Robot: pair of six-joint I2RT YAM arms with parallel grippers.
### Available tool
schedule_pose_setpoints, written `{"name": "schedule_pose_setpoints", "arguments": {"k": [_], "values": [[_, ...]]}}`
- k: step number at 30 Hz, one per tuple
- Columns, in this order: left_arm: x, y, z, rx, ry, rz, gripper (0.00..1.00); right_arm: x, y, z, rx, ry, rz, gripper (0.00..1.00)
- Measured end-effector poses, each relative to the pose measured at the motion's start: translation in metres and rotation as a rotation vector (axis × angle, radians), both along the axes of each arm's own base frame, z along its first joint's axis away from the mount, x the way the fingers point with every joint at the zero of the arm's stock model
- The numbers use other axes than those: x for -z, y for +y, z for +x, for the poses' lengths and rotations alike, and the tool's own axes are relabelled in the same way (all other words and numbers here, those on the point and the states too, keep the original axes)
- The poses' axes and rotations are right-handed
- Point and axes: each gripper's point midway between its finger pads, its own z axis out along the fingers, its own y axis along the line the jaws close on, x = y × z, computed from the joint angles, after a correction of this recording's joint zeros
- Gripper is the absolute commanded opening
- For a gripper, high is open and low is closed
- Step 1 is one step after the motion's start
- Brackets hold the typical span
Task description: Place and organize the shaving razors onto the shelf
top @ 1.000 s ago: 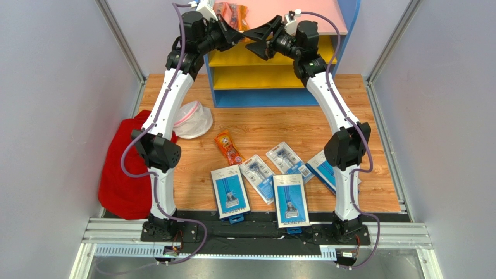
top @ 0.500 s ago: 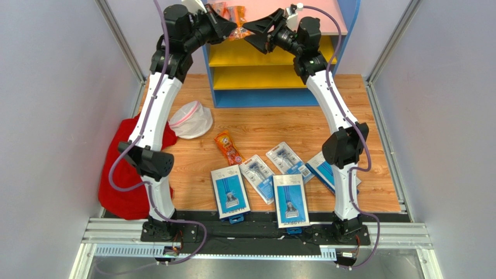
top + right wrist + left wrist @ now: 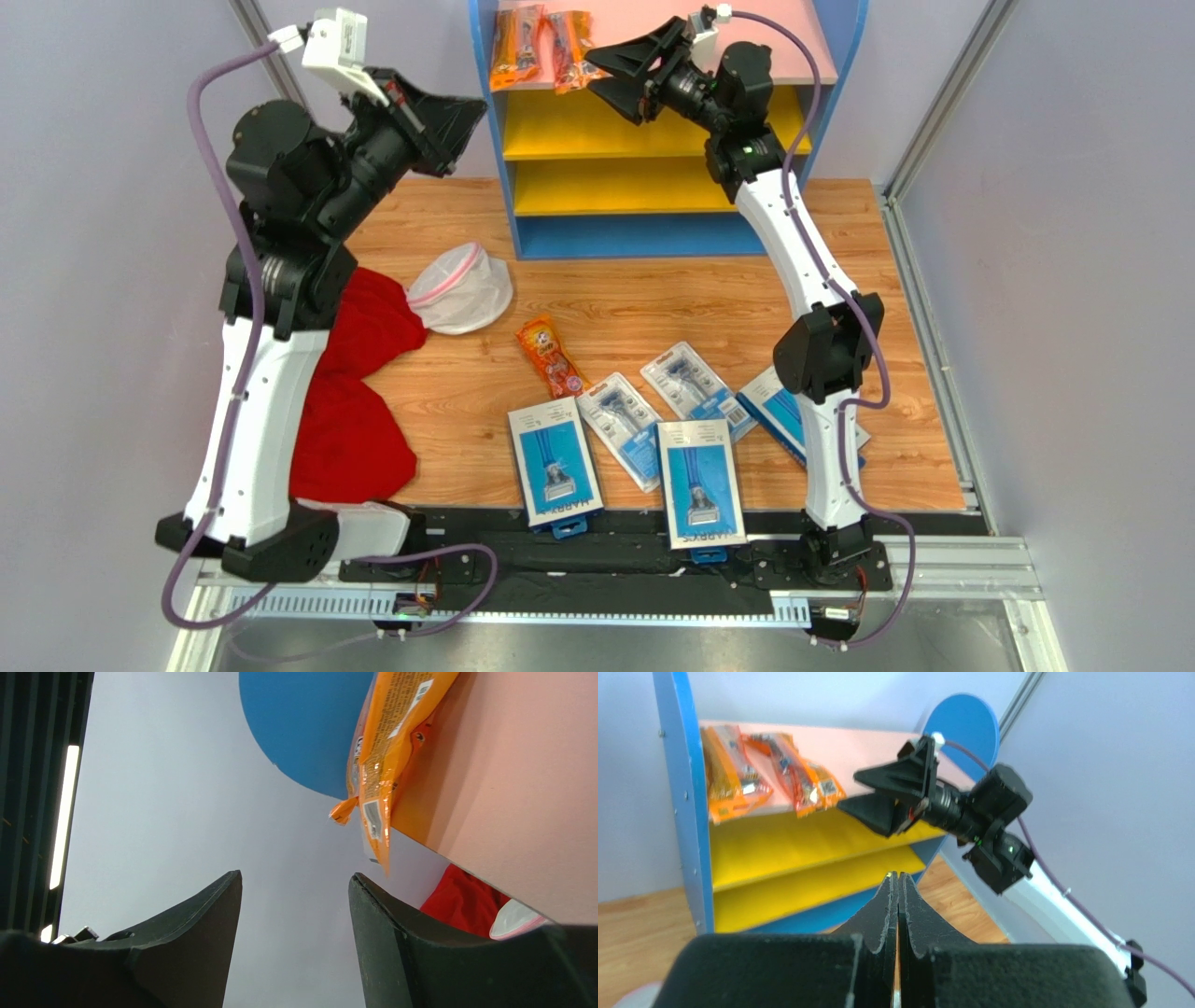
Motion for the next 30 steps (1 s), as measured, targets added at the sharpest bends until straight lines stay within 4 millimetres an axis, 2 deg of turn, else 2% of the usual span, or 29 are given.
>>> {"name": "schedule_pose_setpoints", "arguments": {"k": [4,6,8,10,13,17,20,23,25,26,28,30], "values": [[0.024,0.005,-0.015,0.0,0.033,0.021,0.11,0.002,0.008,-0.014,-0.051,-0.026,-0.012,0.62],[0.047,0.006,-0.017,-0.001,0.076,0.043,0.26,0.009,0.014,-0.025,-0.079,-0.021,-0.035,0.62],[0.072,0.007,-0.017,-0.006,0.126,0.068,0.39,0.024,0.02,-0.045,-0.107,-0.002,-0.085,0.62],[0.099,0.009,-0.02,-0.009,0.182,0.089,0.52,0.041,0.026,-0.075,-0.13,0.01,-0.148,0.63],[0.133,0.011,-0.028,-0.004,0.258,0.119,0.6,0.06,0.027,-0.125,-0.157,-0.002,-0.242,0.63],[0.171,0.013,-0.038,0.007,0.343,0.147,0.69,0.084,0.017,-0.192,-0.181,-0.039,-0.342,0.64],[0.209,0.013,-0.043,0.013,0.433,0.168,0.73,0.116,-0.002,-0.221,-0.158,-0.034,-0.409,0.65],[0.251,0.013,-0.045,0.015,0.54,0.186,0.74,0.161,-0.019,-0.24,-0.121,0.017,-0.49,0.66],[0.28,0.012,-0.047,0.015,0.621,0.196,0.75,0.199,-0.032,-0.254,-0.092,0.079,-0.573,0.67],[0.294,0.012,-0.048,0.016,0.663,0.201,0.75,0.215,-0.037,-0.264,-0.078,0.101,-0.617,0.72],[0.32,0.01,-0.048,0.022,0.748,0.208,0.76,0.234,-0.046,-0.284,-0.064,0.12,-0.678,0.8],[0.342,0.007,-0.047,0.027,0.818,0.211,0.76,0.244,-0.056,-0.302,-0.035,0.107,-0.726,0.88]]}}
